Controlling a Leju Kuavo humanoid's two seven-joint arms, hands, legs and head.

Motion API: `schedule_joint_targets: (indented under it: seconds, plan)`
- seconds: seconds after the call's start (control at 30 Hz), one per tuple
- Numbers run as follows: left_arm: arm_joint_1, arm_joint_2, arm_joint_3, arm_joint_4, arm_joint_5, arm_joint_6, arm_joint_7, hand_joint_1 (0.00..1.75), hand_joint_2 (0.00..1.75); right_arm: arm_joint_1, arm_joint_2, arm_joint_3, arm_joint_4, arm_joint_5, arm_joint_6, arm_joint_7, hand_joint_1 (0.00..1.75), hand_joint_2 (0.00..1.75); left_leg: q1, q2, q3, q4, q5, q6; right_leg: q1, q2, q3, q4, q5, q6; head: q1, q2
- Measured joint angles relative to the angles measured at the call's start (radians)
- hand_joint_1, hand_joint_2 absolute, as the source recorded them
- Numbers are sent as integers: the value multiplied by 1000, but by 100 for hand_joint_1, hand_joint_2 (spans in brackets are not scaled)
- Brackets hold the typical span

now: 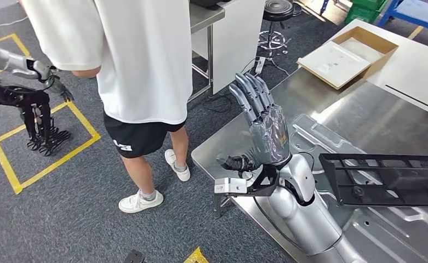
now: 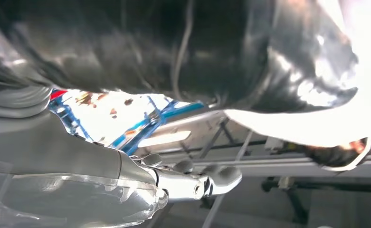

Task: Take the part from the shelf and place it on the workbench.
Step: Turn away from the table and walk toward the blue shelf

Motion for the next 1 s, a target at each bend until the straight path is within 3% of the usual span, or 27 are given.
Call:
schedule_joint_targets:
  seconds: [0.07, 0.13, 0.2, 0.27, 0.33, 0.4, 0.47, 0.5, 0.53, 0.57, 0.63, 0.7, 0.77, 0.8, 0.87, 0.93, 1.0]
  plan:
    - [6, 2, 0, 0, 0, 1, 0, 0, 0, 1, 0, 1, 3, -1, 0, 0, 0, 0, 3, 15, 51, -98, 61, -2, -1, -22, 2, 6, -7, 5, 0, 0]
    - [8, 3, 0, 0, 0, 1, 0, 0, 0, 1, 0, 1, 4, -1, -1, 0, 0, 0, -1, 52, 113, -220, 101, 6, 3, -40, 5, 10, -14, 13, 0, 0]
    - [10, 3, 1, 0, 1, 2, 0, 0, 0, 3, 0, 1, 4, -1, -2, -1, 0, 0, -8, 66, 130, -259, 101, 19, 9, -55, 10, 9, -19, 24, 1, 0]
    - [15, 3, 3, 0, 3, 3, -1, 0, 0, 6, 0, 2, 5, -1, -4, -1, 0, 0, -7, 45, 131, -263, 106, 32, 9, -65, 16, 7, -23, 36, 1, 0]
    - [18, 3, 6, 0, 4, 4, -4, 0, 0, 7, 0, 2, 7, -1, -5, -1, 0, 0, -3, 26, 135, -271, 112, 45, 3, -35, 7, 39, -51, 45, 1, 0]
    - [18, 3, 8, 0, 7, 4, -7, 0, 0, 9, -1, 2, 10, -1, -6, -1, 0, 0, -2, 6, 135, -275, 115, 55, 0, 17, -41, 148, -114, 48, 2, 0]
    - [18, 3, 12, 0, 12, 4, -10, 0, 0, 13, -2, 2, 16, -1, -7, -1, 0, 0, -4, -17, 135, -274, 116, 58, 0, 37, -104, 269, -158, 47, 2, 0]
    - [19, 3, 14, 0, 15, 5, -11, 0, 0, 14, -3, 2, 19, -1, -7, -1, 0, 0, -5, -31, 135, -273, 116, 58, 0, 39, -117, 289, -152, 46, 2, 0]
    - [20, 3, 16, 0, 17, 5, -11, 0, 0, 14, -3, 2, 21, -1, -7, -1, 0, 0, -5, -44, 136, -272, 115, 58, 0, 41, -113, 271, -128, 44, 1, 0]
    - [20, 3, 18, 0, 18, 4, -11, 0, 0, 14, -3, 2, 23, -1, -7, -1, 0, 0, -5, -58, 137, -270, 115, 57, 0, 46, -91, 214, -87, 41, 1, 0]
    - [20, 2, 20, 0, 19, 3, -11, 0, 0, 13, -3, 3, 24, -1, -7, -2, 0, 0, -5, -82, 136, -266, 114, 52, -1, 82, -33, 79, -25, 34, 1, 0]
    - [21, 0, 23, 0, 19, 2, -12, 0, 0, 11, -3, 4, 25, -1, -7, -3, 0, 0, -3, -101, 130, -265, 115, 41, 1, 107, -8, 17, -8, 30, 2, 0]
    - [24, 0, 25, 0, 19, 1, -12, 0, 0, 10, -3, 8, 26, 0, -7, -3, 0, 0, 0, -119, 125, -269, 119, 26, 1, 94, -6, 12, -6, 24, 2, 0]
    - [27, 0, 25, 0, 19, 1, -12, 0, 0, 8, -2, 10, 26, 0, -7, -3, 0, 0, 0, -114, 123, -265, 116, 20, 0, 84, -3, 7, -3, 19, 2, 0]
    - [27, 1, 26, 0, 18, 0, -12, 0, 0, 6, -1, 15, 26, 0, -8, -3, 0, 0, -3, -71, 97, -210, 83, 12, -4, 59, 4, -4, 1, 6, 0, 0]
    - [25, 0, 26, 0, 17, 1, -11, 0, 0, 6, -1, 19, 26, 0, -8, -4, 0, 0, -2, -19, 39, -86, 22, 5, 1, 33, 7, -6, 0, -1, -1, 0]
    - [25, 0, 26, 0, 17, 1, -10, 0, 0, 8, -2, 22, 26, 0, -9, -4, 0, 0, 1, -3, -5, 4, -5, 0, 3, 6, 7, -4, -3, -3, -1, 0]
